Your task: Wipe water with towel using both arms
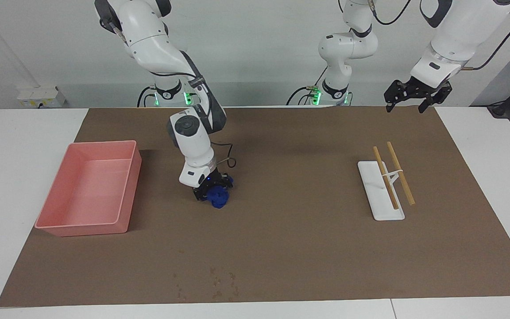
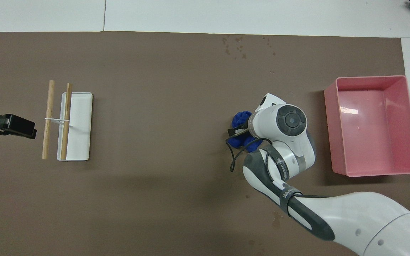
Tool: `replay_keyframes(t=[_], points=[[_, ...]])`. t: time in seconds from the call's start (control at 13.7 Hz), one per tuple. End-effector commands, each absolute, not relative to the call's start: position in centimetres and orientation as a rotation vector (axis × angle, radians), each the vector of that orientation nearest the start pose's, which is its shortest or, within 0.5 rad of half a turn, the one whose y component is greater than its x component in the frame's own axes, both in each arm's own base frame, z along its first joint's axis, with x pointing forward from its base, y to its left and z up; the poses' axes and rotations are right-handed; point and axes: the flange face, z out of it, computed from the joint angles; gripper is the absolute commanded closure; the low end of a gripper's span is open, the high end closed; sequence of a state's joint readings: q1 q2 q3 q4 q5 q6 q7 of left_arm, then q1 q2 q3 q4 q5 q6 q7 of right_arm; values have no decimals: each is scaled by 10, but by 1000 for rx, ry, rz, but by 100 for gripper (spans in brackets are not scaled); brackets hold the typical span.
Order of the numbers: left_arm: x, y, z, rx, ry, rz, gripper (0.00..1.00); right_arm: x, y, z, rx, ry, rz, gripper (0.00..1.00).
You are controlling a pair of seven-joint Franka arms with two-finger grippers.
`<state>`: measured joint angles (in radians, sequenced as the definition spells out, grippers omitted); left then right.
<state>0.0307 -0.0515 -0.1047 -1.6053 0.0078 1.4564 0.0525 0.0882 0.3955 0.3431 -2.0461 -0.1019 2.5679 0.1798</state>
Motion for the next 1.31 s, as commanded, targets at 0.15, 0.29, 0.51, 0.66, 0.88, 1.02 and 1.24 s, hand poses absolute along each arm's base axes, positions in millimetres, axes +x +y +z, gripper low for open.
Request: replay_keyframes(t=[0.15,0.29,0.51,0.66,0.88,1.02,1.24], points=[[516,-37,627,-3099,199,160,0,508,285,231,-2992,-365,-35,100],[520,-36,628,-3100,200,120,0,514,273,232,-2981,-463,-50,100],[532,-35,631,-3103,200,-7,0,540,220,230,-2943,-715,-82,100],[532,-36,632,-3105,200,-19,0,558,186,232,-2928,-834,-117,100],[539,-31,633,-3107,185,-97,0,586,153,252,-2954,-1003,-190,100],[537,-31,628,-3107,192,-83,0,590,156,265,-2982,-979,-128,100],[534,-34,626,-3105,196,-57,0,594,156,318,-3033,-949,-85,100]])
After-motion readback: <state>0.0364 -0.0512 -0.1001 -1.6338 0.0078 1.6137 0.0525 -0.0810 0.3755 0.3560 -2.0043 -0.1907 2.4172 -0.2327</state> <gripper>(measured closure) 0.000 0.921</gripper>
